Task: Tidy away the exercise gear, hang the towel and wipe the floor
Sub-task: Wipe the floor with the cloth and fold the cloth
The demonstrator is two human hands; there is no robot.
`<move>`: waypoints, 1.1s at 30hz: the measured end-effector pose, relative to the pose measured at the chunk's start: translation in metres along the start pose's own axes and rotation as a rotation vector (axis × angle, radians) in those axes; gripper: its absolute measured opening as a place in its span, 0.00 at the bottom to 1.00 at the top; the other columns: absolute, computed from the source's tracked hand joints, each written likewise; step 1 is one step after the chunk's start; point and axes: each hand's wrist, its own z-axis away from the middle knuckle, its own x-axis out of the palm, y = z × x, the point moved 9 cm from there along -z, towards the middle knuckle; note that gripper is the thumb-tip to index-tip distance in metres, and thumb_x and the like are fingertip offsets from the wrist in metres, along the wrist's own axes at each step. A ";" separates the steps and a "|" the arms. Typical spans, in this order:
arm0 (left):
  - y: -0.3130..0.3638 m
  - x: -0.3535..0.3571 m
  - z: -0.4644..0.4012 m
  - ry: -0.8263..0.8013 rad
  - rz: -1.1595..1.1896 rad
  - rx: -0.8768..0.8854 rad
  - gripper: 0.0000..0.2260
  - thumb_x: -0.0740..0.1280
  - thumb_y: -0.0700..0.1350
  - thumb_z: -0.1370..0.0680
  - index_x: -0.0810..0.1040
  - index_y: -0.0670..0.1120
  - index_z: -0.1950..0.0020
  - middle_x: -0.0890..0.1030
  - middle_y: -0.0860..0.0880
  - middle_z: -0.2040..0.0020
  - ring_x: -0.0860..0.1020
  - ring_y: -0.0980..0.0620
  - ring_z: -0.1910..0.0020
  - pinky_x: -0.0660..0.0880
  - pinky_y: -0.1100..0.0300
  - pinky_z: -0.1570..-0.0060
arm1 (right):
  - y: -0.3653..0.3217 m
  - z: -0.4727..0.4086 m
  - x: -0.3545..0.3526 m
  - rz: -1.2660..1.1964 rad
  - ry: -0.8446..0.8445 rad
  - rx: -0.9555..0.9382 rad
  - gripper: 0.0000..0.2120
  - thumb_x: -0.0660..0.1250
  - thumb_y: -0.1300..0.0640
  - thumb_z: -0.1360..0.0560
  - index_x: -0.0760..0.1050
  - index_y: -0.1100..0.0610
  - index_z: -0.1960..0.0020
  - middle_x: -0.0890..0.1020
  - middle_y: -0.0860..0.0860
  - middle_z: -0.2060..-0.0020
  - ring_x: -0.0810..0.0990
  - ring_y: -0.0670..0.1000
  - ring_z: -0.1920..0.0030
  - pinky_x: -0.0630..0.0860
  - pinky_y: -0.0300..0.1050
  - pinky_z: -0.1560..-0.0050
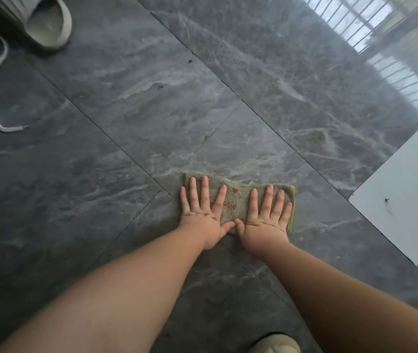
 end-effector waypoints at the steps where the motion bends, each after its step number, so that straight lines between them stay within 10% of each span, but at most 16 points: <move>1: 0.001 0.000 0.002 0.011 0.001 0.008 0.41 0.48 0.71 0.24 0.21 0.53 0.30 0.15 0.38 0.36 0.18 0.32 0.35 0.29 0.29 0.33 | 0.000 0.002 0.000 0.002 0.007 0.002 0.42 0.44 0.34 0.21 0.14 0.53 0.34 0.16 0.59 0.35 0.14 0.65 0.35 0.21 0.66 0.33; 12: 0.006 -0.100 -0.065 0.342 -0.123 0.106 0.39 0.43 0.70 0.23 0.27 0.52 0.25 0.27 0.36 0.25 0.27 0.31 0.27 0.34 0.32 0.30 | 0.007 -0.058 -0.086 -0.067 0.337 0.081 0.39 0.47 0.34 0.21 0.32 0.51 0.21 0.32 0.58 0.22 0.29 0.63 0.24 0.29 0.64 0.27; 33: 0.012 -0.181 -0.126 0.444 -0.170 0.214 0.41 0.45 0.73 0.25 0.30 0.55 0.22 0.29 0.39 0.23 0.29 0.35 0.25 0.35 0.35 0.27 | 0.020 -0.106 -0.153 -0.118 0.454 0.148 0.38 0.43 0.32 0.21 0.31 0.48 0.21 0.33 0.56 0.22 0.31 0.60 0.23 0.30 0.62 0.26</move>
